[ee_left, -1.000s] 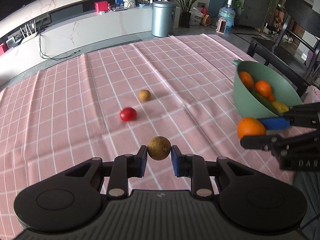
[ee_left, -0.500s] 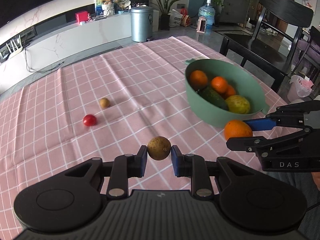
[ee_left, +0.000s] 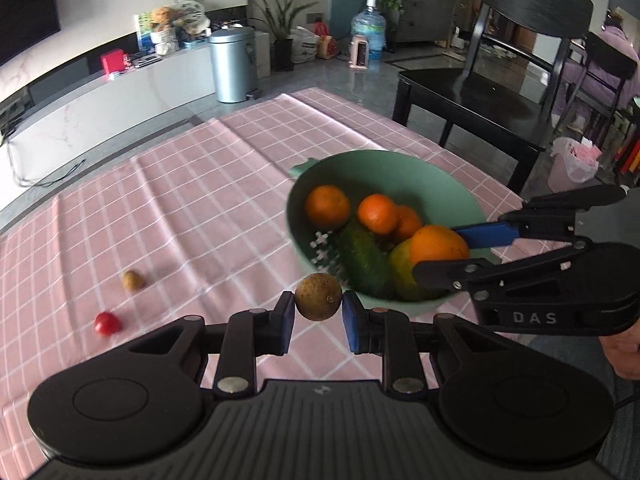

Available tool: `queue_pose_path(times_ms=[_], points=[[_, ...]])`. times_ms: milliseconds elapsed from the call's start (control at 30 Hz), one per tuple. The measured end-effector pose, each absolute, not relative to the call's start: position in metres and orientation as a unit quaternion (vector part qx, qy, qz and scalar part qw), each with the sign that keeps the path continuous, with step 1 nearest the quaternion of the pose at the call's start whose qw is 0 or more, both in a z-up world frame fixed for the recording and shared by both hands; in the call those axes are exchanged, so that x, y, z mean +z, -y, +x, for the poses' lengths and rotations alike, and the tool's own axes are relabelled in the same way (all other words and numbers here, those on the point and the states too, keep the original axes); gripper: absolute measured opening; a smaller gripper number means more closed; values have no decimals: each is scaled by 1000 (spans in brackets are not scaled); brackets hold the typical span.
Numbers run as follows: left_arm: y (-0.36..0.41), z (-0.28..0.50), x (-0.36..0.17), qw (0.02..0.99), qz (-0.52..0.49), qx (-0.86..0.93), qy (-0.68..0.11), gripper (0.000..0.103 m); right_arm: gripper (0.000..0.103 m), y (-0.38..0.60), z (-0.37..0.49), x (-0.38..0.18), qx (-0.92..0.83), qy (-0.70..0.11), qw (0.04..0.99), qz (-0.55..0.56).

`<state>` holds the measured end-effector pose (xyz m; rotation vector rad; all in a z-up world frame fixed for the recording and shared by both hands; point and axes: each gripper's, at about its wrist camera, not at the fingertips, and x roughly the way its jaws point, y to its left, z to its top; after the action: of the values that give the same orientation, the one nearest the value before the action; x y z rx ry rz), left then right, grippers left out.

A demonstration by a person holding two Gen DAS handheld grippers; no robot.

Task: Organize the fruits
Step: 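Carry the longan and orange into the colander and open both tools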

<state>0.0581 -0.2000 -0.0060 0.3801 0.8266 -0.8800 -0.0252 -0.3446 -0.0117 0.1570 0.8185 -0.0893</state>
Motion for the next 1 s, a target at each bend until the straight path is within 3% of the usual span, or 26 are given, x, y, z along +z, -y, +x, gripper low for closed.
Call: queue_pose_path(times_ms=[933, 1000], points=[[288, 111, -52, 782, 198, -411, -424, 29, 41, 422, 83, -55, -87, -423, 898, 79], [288, 111, -52, 783, 200, -407, -426, 34, 44, 420, 85, -55, -92, -426, 897, 76]])
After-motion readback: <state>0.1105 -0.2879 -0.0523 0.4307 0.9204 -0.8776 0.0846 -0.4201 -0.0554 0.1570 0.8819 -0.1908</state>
